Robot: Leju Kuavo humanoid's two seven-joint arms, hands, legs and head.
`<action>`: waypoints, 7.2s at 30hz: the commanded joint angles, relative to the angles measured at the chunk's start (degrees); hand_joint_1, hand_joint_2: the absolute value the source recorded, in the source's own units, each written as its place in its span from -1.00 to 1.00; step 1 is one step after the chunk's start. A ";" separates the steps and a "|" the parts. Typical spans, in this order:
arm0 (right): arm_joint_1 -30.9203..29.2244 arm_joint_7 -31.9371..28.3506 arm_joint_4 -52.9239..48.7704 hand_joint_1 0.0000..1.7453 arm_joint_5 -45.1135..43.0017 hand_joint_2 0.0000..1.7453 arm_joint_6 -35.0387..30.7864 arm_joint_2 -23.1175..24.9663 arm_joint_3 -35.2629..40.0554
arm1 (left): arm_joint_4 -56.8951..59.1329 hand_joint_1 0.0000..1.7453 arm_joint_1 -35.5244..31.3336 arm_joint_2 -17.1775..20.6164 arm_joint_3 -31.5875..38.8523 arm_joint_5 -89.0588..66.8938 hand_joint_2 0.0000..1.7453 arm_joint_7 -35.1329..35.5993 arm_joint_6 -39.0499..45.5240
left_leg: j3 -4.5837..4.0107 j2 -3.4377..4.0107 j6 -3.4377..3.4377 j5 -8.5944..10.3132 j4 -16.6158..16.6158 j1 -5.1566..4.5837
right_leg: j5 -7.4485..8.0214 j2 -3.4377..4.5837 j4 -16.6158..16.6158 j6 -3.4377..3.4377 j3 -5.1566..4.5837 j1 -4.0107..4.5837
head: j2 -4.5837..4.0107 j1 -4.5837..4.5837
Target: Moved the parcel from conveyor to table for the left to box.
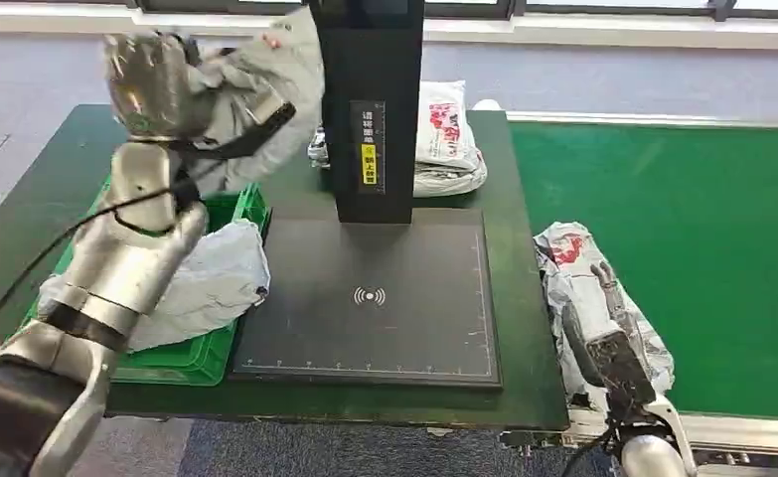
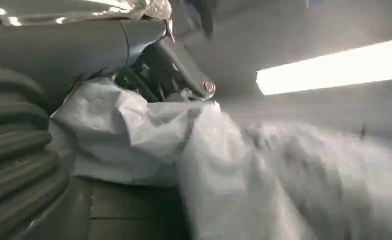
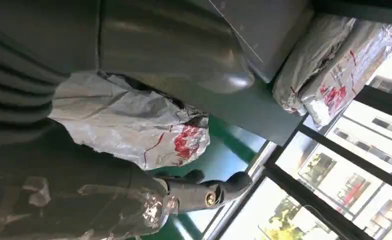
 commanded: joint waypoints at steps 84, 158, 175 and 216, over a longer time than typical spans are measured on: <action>0.93 3.98 -1.99 -1.00 5.36 1.00 11.89 3.44 -11.65 | 34.36 -1.00 -15.06 4.31 -5.86 6.12 -1.00 -2.46 -47.90 | 0.08 0.06 -0.01 -0.01 -0.01 0.04 | 0.06 0.07 -0.11 0.00 0.14 0.05 | 0.00 0.00; -8.03 3.06 8.26 -1.00 3.39 1.00 9.73 -1.62 -4.81 | 22.42 -1.00 -18.34 16.98 -38.87 8.77 -1.00 -36.74 -60.57 | 0.05 -0.26 -0.10 0.07 0.01 0.10 | 0.01 -0.23 -0.04 -0.04 0.22 0.10 | 0.00 0.00; -1.61 2.59 2.20 -1.00 1.94 1.00 11.25 -1.88 -8.27 | 20.55 -1.00 -30.52 17.12 -40.38 33.52 -1.00 -28.54 -65.05 | -0.12 -0.48 -0.11 0.07 0.13 0.19 | -0.04 -0.43 0.02 -0.04 0.14 0.19 | 0.00 0.02; -1.23 6.15 5.33 -1.00 8.46 1.00 15.29 2.89 -13.62 | -0.04 -1.00 -7.15 11.15 -3.48 50.86 1.00 -19.54 -34.42 | 0.16 -0.11 -0.14 0.15 -0.13 0.00 | 0.09 -0.07 -0.13 -0.01 0.22 -0.01 | 0.00 0.00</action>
